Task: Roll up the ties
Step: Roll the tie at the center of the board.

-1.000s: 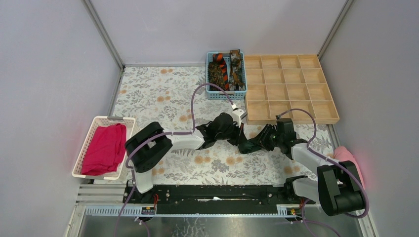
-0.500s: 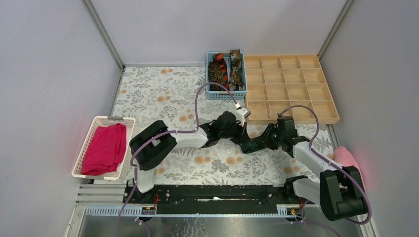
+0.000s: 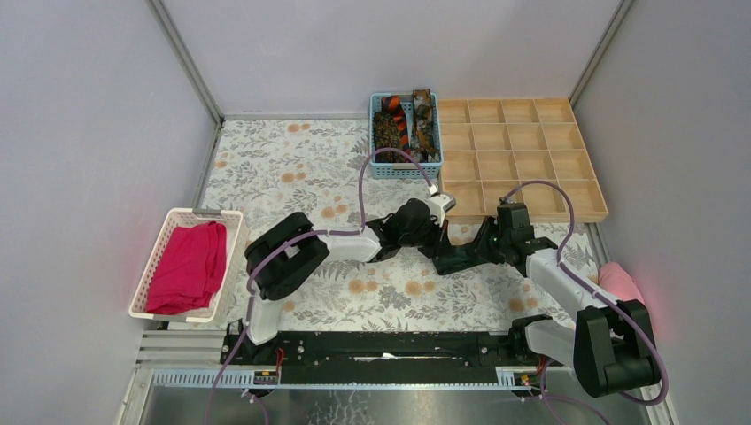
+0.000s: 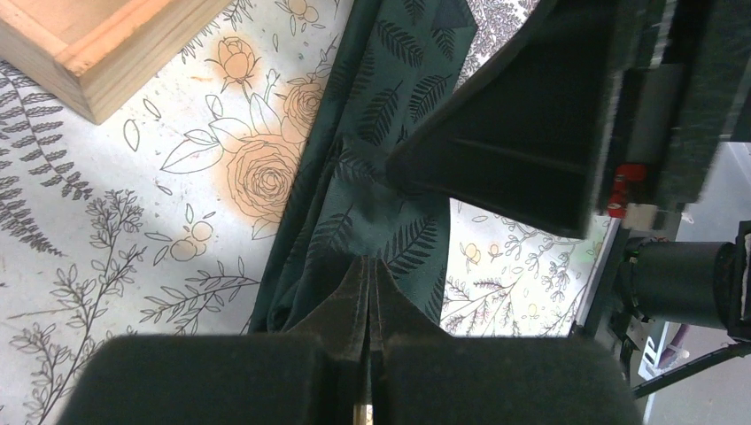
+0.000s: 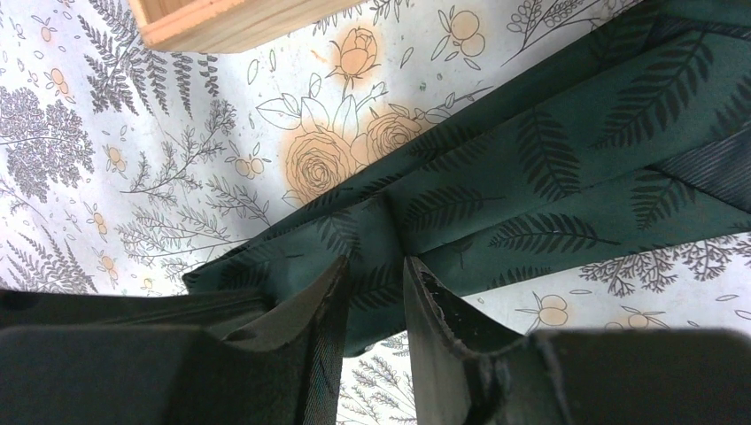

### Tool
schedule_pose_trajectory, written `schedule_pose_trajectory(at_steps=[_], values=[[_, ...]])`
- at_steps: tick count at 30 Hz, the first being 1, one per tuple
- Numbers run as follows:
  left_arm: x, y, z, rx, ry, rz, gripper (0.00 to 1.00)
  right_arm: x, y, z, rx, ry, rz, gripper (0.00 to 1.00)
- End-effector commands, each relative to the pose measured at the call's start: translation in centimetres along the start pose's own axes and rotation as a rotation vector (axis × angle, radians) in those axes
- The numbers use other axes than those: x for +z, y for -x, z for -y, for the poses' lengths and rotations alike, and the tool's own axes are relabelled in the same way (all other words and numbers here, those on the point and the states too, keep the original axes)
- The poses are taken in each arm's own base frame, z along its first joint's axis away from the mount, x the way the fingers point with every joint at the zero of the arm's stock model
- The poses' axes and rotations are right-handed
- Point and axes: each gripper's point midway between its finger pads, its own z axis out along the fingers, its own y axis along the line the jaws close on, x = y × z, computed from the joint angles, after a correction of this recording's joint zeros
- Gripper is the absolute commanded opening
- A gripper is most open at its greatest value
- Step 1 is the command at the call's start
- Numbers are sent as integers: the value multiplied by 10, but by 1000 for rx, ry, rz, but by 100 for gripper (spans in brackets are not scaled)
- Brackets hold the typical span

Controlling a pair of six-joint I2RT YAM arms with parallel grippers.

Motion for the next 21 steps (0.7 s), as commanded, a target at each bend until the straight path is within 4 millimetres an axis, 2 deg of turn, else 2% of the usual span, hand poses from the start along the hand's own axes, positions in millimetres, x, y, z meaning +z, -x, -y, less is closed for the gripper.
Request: schedule_pose_trajectory(at_steps=[1,8,15,18,21], values=[[11,-2,0,22,-14,-9,0,-15,25,-5,-58,-14,68,35],[22,-11,-7,4,-16,-25,0,-26,32,-2,-90,-37,100,35],[29,-16,-3,-22,-50,-35,0,-29,30,-1,-101,-40,100,33],[27,-14,-2,-24,-52,-32,0,-30,31,-4,-99,-24,100,31],[20,-4,2,-14,-44,-12,0,-33,33,-10,-102,1,101,30]])
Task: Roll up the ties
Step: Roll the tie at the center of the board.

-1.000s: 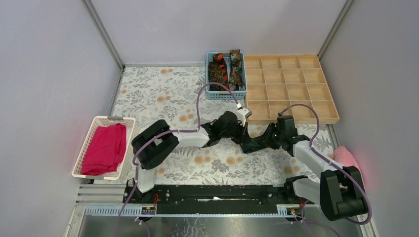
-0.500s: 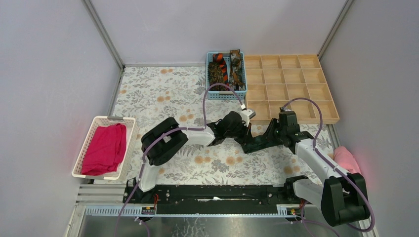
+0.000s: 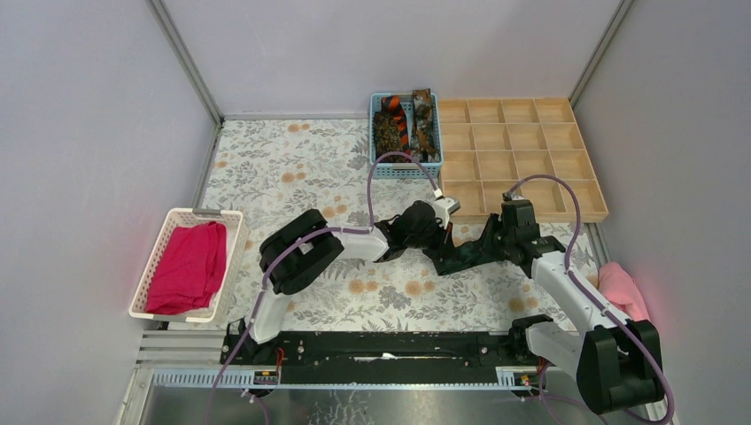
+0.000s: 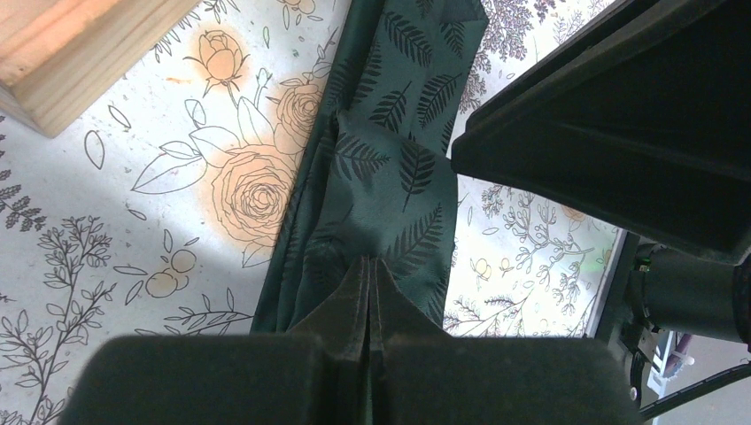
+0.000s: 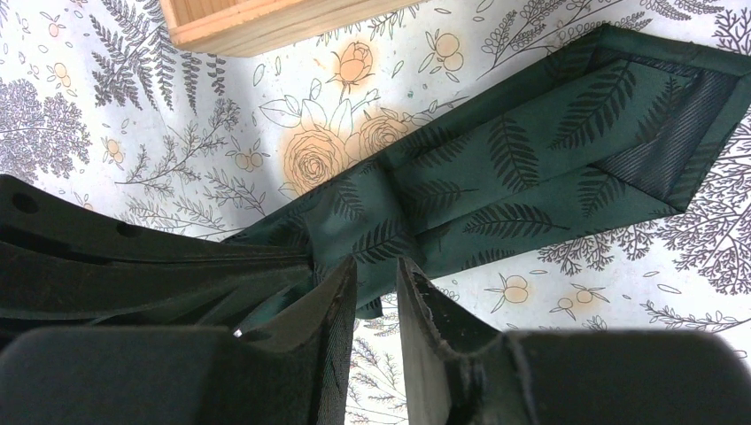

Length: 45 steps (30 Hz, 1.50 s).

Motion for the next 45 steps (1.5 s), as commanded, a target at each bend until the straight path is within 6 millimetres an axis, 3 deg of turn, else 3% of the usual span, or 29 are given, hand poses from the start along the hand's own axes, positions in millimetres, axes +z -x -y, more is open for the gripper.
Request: schedule_pose_trajectory(at_steps=[1,14,19,24,27,32,39,45], values=[[-4,13,11,21,-13,27,0,-12,21,-10,-14,30,60,30],[-15,44,21,43,16,82,0,-28,24,-15,-30,48,70,25],[-33,69,27,45,37,136,0,-32,19,-18,-18,68,66,21],[-61,89,1,-26,131,190,0,-38,12,-26,-22,91,42,8],[-73,86,-31,-85,186,187,0,-39,4,-29,-49,81,17,0],[-70,63,-73,-126,258,132,0,-38,-18,-41,-115,55,-53,0],[-43,50,-68,-128,139,89,0,-36,-45,-35,-105,22,-125,0],[-31,46,-61,-110,60,68,0,-26,-67,-26,-106,-26,-191,0]])
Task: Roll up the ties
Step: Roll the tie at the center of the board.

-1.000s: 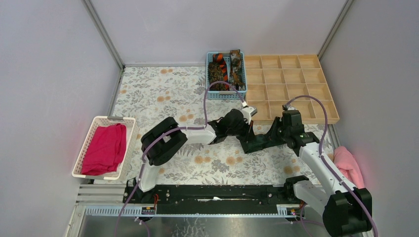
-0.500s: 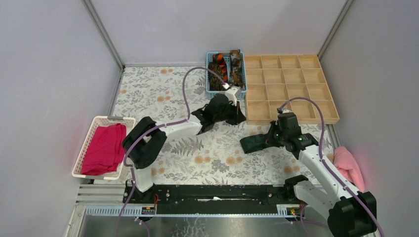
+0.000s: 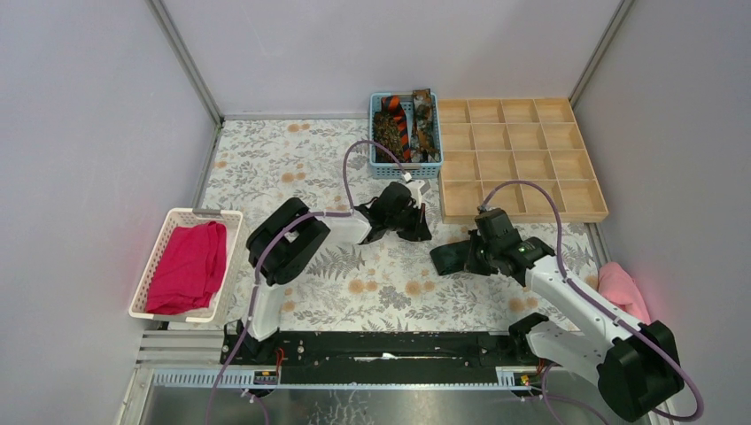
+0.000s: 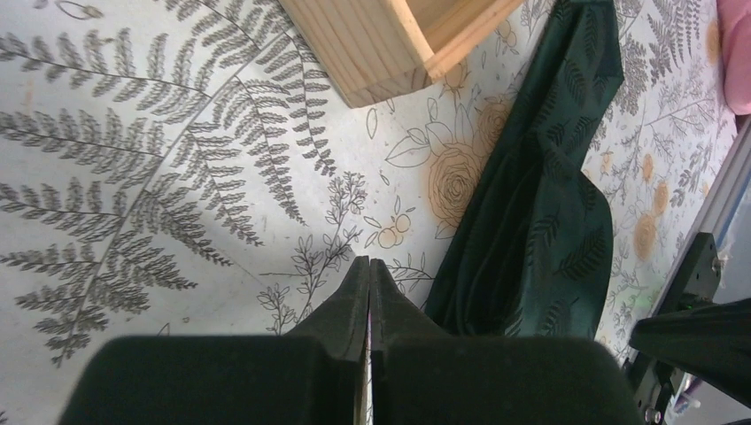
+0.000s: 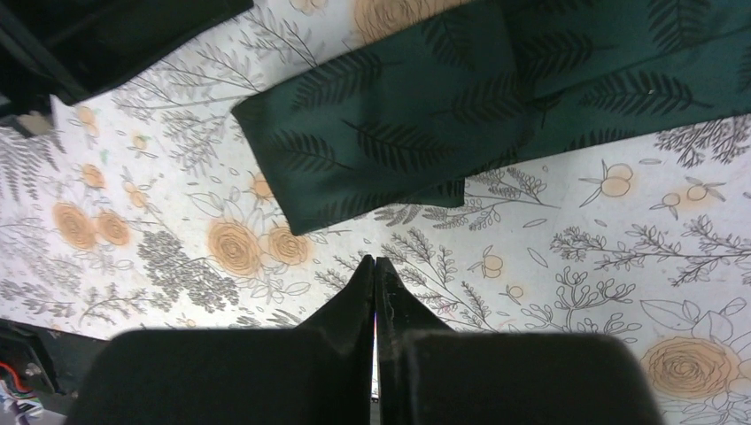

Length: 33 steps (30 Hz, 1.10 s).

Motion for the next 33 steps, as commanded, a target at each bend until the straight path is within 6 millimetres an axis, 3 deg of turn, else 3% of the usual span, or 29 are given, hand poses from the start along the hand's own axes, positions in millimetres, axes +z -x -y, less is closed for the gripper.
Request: schedule_pose_trajectory(at_steps=[1,9,19,24,33], values=[[6,18,25,46,-125,43,0,10,-19,10,24,-63,-59,0],[16,15,32,72,-176,31,0,28,-39,19,57,-137,-145,0],[43,17,24,94,-166,-3,0,49,-42,36,68,-244,-159,0],[54,5,23,84,-169,-40,0,53,-33,40,57,-285,-129,0],[53,-30,39,126,-170,-104,0,57,-8,49,17,-397,-79,0]])
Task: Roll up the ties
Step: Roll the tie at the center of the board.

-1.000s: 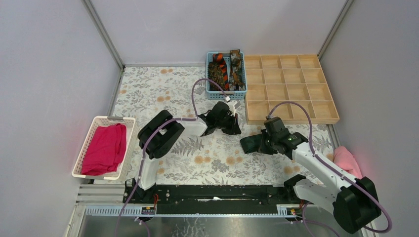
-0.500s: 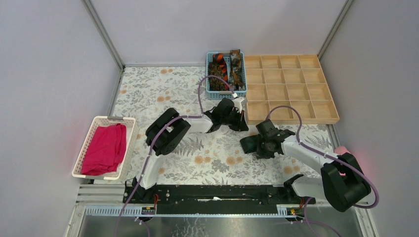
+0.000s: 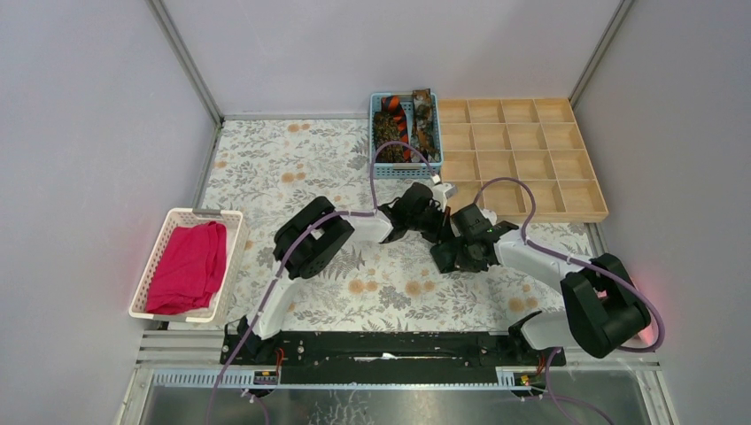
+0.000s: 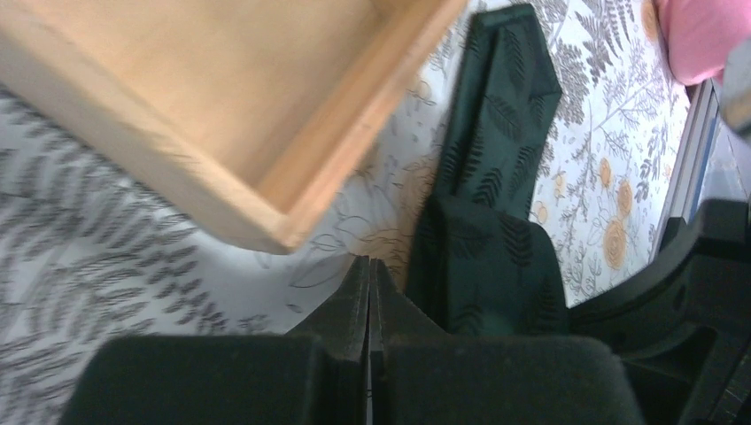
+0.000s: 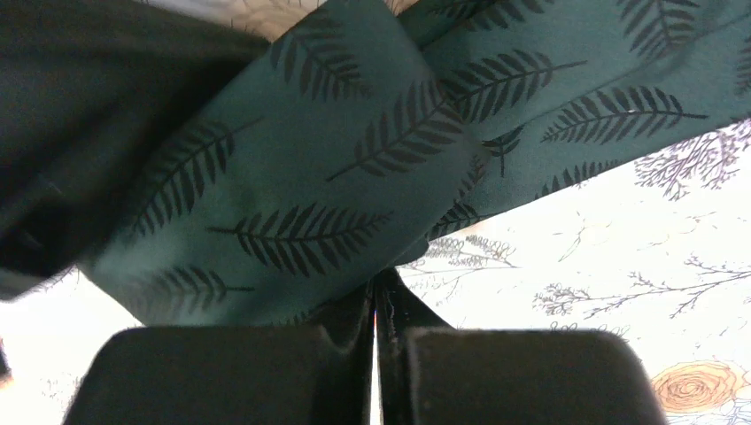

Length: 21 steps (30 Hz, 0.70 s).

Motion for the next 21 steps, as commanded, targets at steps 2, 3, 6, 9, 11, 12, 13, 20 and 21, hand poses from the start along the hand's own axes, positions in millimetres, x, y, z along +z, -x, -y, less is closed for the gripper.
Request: schedule_pose_trajectory(at_steps=[2,3,6,9,11,12,13,20,21], values=[[2,-33,3,17,13,-75,0,9,11,19,-38,-137,38,0],[2,-34,3,15,12,-77,0,9,13,19,-39,-142,42,0],[2,-36,3,13,11,-81,0,8,19,17,-47,-141,64,0],[1,-37,2,15,12,-81,0,7,23,15,-52,-134,78,0],[1,-36,0,18,24,-80,0,4,23,15,-56,-131,77,0],[1,-36,-1,24,32,-79,0,2,22,15,-57,-125,75,0],[1,-35,-3,30,44,-78,0,0,22,14,-56,-114,80,0],[0,-20,-22,35,93,-66,0,-20,13,10,-46,-24,76,0],[-2,-18,-25,31,95,-63,0,-20,9,7,-46,-5,64,0]])
